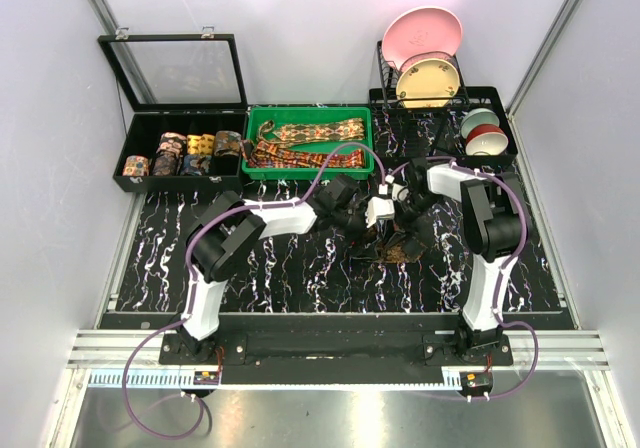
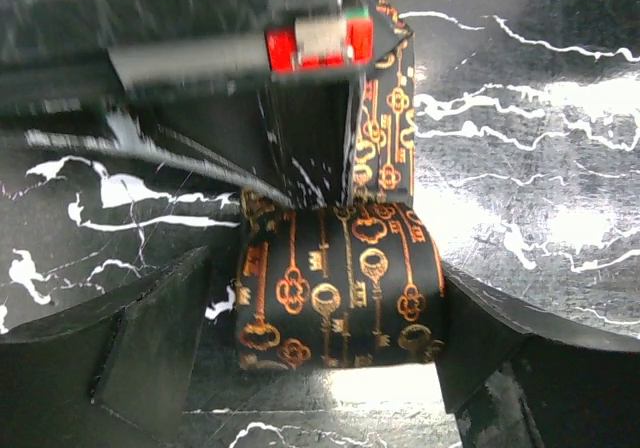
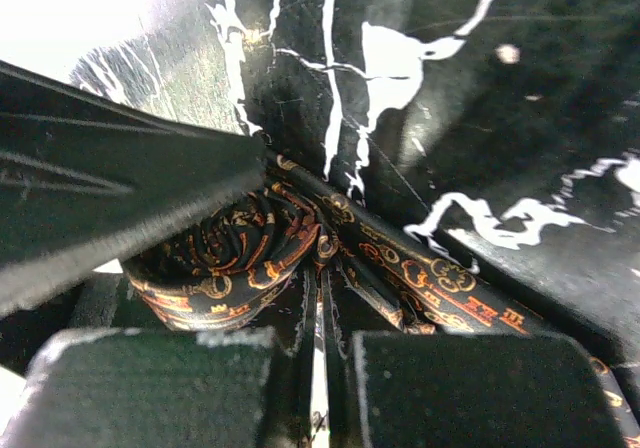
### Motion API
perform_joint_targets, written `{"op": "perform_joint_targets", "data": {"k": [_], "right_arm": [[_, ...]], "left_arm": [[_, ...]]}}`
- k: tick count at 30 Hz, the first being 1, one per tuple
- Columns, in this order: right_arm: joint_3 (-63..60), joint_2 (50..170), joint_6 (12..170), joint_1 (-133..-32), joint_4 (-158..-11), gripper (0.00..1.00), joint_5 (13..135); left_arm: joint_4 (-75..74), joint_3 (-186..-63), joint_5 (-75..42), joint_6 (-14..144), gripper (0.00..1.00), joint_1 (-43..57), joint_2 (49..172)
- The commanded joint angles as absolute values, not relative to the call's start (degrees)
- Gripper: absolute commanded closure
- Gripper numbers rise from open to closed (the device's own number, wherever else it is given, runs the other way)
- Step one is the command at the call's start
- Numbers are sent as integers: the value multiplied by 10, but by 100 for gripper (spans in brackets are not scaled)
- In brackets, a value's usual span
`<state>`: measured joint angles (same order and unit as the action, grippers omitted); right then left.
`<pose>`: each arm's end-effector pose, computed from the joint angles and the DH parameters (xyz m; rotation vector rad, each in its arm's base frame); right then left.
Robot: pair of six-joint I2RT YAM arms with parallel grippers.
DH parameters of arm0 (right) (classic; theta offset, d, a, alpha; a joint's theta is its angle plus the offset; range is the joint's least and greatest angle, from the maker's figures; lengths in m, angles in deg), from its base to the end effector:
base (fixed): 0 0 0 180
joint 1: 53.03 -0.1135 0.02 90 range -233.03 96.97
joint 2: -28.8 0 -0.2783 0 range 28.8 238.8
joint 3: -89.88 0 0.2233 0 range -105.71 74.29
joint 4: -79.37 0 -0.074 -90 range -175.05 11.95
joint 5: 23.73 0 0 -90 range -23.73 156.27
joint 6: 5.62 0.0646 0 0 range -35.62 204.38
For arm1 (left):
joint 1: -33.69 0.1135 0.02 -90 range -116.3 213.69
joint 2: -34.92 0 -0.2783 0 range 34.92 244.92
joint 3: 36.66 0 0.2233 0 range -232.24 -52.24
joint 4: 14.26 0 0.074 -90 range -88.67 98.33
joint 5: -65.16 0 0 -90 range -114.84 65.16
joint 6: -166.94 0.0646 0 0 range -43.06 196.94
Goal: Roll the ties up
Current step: Roll the tie at the center of the board.
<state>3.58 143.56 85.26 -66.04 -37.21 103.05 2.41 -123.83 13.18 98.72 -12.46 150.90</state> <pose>0.3116 0.1117 0.1341 0.2890 -2.8687 -0.9458 0.2658 -0.3342 0.1670 1.5800 1.7552 -0.9895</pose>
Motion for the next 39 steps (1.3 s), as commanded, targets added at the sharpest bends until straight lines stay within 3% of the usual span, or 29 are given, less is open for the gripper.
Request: {"op": "perform_joint_targets", "data": {"k": [1,3,4,7,9,10,11,13,14,21,24,28,32,39], "right_arm": [[29,1460,831,-671,-372,100,954],[28,1463,831,-671,-372,100,955],[27,1462,832,-671,-371,100,956],[19,1467,832,-670,-368,100,968],[6,1467,829,-668,-358,100,994],[0,1463,829,-667,-354,95,1004],[-8,1459,831,-660,-343,84,1006],[-17,1441,825,-652,-328,78,1032],[-20,1434,826,-637,-316,70,1040],[6,1388,818,-604,-287,55,1103],[22,1403,828,-603,-278,62,1089],[5,1435,815,-607,-284,82,1050],[-19,1470,812,-622,-297,89,1022],[-30,1506,820,-640,-296,89,969]], "left_arm": [[-32,-1225,160,973,17,-130,1515],[-39,-1221,163,974,25,-131,1522],[-36,-1221,165,978,37,-131,1527],[-11,-1208,152,1003,56,-134,1522],[9,-1193,129,1041,59,-142,1514],[27,-1189,99,1048,63,-145,1509],[38,-1186,81,1057,66,-151,1506],[75,-1189,36,1074,67,-155,1509],[83,-1190,20,1075,69,-160,1510],[149,-1215,-47,1096,67,-172,1524],[157,-1219,-52,1098,67,-175,1526],[171,-1237,-37,1074,68,-174,1531],[163,-1247,-6,1050,68,-165,1531],[143,-1262,21,1024,67,-151,1524]]}}
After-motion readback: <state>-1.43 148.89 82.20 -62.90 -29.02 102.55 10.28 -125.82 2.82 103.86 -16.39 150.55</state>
